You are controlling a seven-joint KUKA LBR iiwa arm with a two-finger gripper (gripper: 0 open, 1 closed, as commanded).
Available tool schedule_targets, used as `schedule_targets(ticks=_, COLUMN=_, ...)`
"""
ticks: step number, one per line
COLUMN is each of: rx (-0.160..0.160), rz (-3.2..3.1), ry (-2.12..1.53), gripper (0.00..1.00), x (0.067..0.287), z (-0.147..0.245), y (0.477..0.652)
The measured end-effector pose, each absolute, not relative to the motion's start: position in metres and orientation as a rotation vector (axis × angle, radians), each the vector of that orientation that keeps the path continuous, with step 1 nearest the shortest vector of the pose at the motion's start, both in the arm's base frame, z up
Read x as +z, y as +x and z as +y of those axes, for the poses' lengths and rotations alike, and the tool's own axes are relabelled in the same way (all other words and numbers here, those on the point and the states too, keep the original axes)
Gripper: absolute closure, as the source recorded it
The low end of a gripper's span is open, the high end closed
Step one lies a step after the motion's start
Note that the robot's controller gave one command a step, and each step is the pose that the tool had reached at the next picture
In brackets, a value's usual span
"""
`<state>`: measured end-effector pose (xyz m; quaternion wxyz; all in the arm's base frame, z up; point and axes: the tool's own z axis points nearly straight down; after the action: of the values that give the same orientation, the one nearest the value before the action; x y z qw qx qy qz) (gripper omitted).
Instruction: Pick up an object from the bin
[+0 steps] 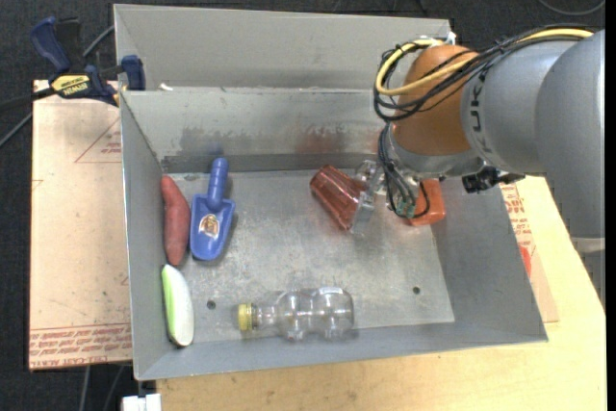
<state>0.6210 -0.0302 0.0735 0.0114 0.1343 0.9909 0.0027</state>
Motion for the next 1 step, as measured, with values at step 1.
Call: schedule_targets(ticks=1, rx=0.008, rz=3.091, ry=0.419, gripper=1.00, x=0.0736, z=-0.0304, y=0.6211)
